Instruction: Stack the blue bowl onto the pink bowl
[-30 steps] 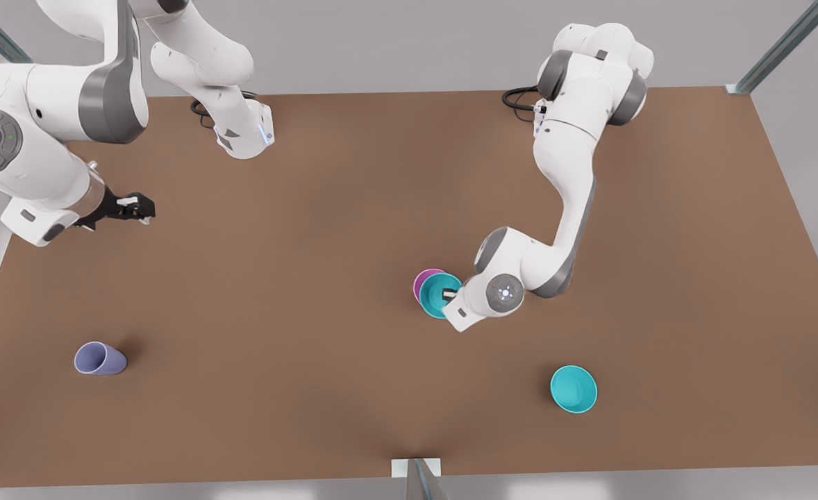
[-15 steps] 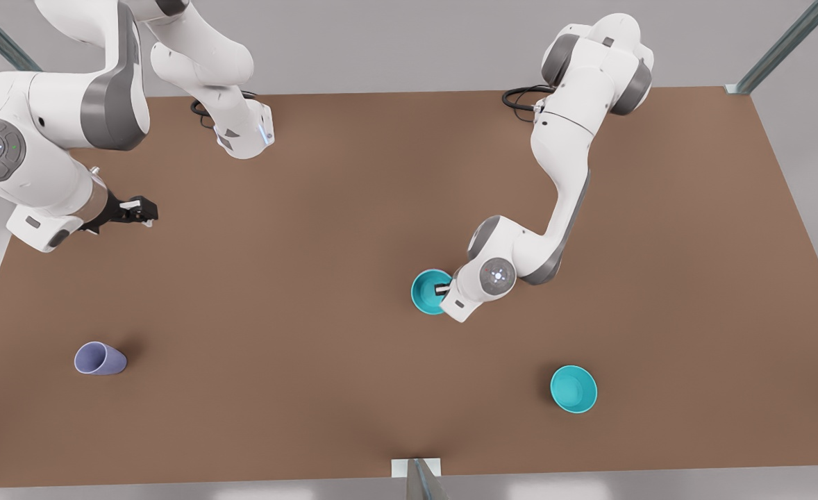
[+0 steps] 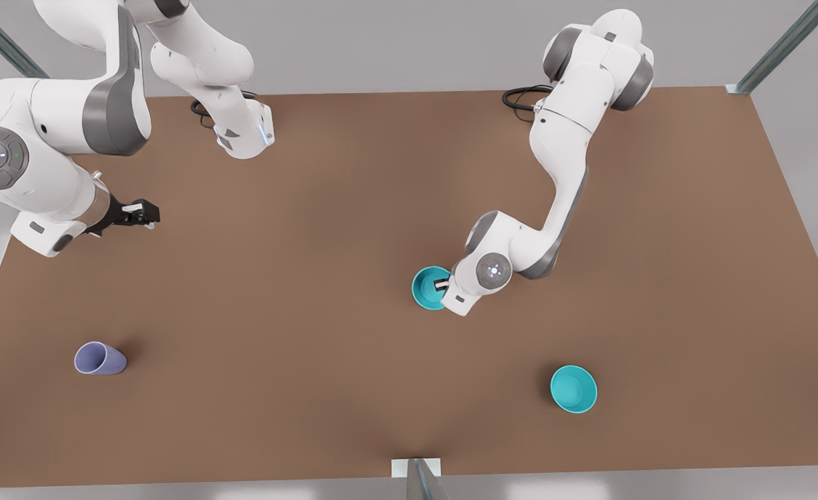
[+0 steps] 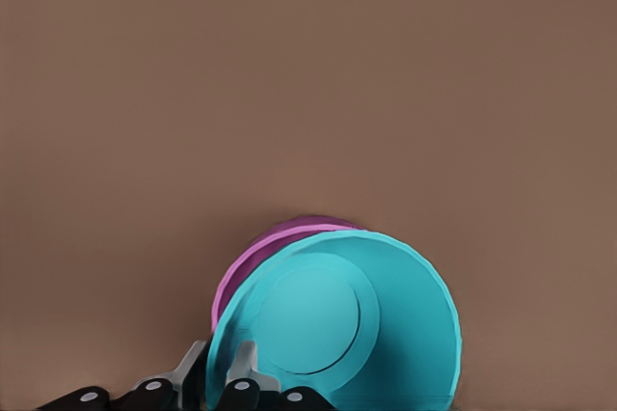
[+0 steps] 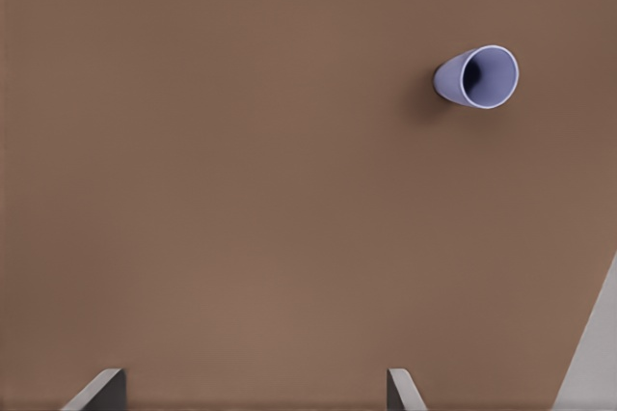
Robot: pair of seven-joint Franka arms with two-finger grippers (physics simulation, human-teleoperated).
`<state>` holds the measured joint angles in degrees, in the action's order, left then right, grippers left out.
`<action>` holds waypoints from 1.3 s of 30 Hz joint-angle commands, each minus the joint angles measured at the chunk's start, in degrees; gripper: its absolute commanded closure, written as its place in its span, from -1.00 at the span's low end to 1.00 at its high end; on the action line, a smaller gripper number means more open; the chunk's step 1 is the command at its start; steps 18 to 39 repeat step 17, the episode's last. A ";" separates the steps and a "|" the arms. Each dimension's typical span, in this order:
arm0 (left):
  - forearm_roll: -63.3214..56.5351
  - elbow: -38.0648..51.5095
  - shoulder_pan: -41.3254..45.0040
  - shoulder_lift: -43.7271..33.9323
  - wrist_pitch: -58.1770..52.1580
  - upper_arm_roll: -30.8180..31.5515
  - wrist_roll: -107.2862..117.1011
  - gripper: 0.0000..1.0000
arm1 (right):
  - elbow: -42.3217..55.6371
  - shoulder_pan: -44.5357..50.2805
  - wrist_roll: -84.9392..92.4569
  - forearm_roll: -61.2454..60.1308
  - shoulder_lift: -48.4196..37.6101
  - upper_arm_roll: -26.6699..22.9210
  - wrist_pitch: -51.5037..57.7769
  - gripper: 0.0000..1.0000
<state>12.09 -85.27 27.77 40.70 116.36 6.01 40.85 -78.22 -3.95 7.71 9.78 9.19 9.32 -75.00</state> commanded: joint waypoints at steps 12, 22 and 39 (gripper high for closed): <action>-12.26 18.74 -24.43 -19.96 -47.98 -1.26 -34.96 -1.00 | 0.09 -0.01 0.38 -0.28 0.04 0.00 -0.23 -1.00; -11.82 13.11 -22.67 -25.41 -44.20 -5.31 -39.71 -1.00 | 0.09 -0.10 0.38 -0.37 0.12 0.00 -0.23 -1.00; -11.82 13.11 -22.67 -25.41 -44.20 -5.31 -39.71 -1.00 | 0.09 -0.10 0.38 -0.37 0.12 0.00 -0.23 -1.00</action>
